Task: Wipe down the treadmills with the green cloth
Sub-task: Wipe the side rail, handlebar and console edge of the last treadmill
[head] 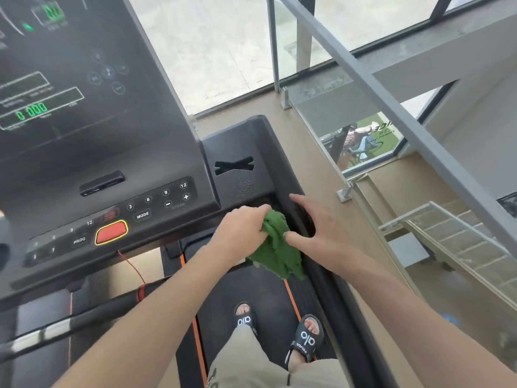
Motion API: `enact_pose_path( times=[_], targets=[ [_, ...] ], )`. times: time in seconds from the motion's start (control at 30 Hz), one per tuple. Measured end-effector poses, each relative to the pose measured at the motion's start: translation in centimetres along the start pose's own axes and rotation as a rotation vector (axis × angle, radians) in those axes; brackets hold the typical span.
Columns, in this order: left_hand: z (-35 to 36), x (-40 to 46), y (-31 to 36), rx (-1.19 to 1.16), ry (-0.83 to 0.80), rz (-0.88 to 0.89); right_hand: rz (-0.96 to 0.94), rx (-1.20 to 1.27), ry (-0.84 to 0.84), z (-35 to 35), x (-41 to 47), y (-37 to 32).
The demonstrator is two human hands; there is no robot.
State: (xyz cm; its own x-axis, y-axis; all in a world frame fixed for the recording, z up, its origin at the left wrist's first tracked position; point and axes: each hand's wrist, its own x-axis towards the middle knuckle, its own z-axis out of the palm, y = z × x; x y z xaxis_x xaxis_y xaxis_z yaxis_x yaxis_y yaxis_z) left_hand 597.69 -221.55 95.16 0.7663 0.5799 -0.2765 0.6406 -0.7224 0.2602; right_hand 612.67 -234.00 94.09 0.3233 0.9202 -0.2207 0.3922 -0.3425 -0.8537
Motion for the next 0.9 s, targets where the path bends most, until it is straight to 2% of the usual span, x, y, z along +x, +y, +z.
enact_pose_path(
  times=[0.07,0.17,0.27,0.33,0.4,0.47,0.5,0.57,0.6,0.67,0.77,0.9],
  targets=[
    [-1.7,-0.6,-0.8,-0.210,0.098,-0.103,-0.001,0.089,0.012,0.1,0.4,-1.9],
    [-4.6,-0.4,-1.3,-0.355,0.122,-0.104,-0.039,0.135,-0.065,0.3,1.6,-3.8],
    [-7.9,1.0,-2.3,-0.488,0.160,-0.095,-0.069,0.221,0.019,-1.2,3.3,-6.0],
    [-10.7,2.1,-2.9,-0.419,0.277,-0.058,-0.122,0.226,0.158,-3.1,4.9,-8.1],
    [-12.6,2.8,-3.4,-0.197,0.442,-0.023,-0.159,0.114,0.282,-4.8,6.9,-9.9],
    [-12.4,3.7,-4.2,0.097,0.501,-0.045,-0.128,-0.097,0.236,-4.9,9.6,-10.3],
    [-11.5,4.0,-4.0,0.184,0.452,-0.061,-0.088,-0.202,0.152,-4.4,10.8,-9.7],
    [-8.6,4.8,-3.7,0.171,0.281,-0.067,-0.001,-0.440,-0.027,-2.2,12.6,-7.3],
    [-6.9,5.4,-3.6,0.117,0.181,-0.082,0.017,-0.564,-0.065,-1.0,13.0,-5.9],
    [-4.1,7.0,-4.3,0.043,0.024,-0.127,-0.014,-0.702,-0.037,0.9,12.8,-3.7],
    [-2.8,8.9,-6.4,0.087,0.046,-0.132,-0.146,-0.804,0.068,2.7,11.3,-2.6],
    [-3.3,11.1,-9.0,0.093,0.077,-0.103,-0.133,-0.713,-0.006,3.9,14.1,-3.3]
  ],
)
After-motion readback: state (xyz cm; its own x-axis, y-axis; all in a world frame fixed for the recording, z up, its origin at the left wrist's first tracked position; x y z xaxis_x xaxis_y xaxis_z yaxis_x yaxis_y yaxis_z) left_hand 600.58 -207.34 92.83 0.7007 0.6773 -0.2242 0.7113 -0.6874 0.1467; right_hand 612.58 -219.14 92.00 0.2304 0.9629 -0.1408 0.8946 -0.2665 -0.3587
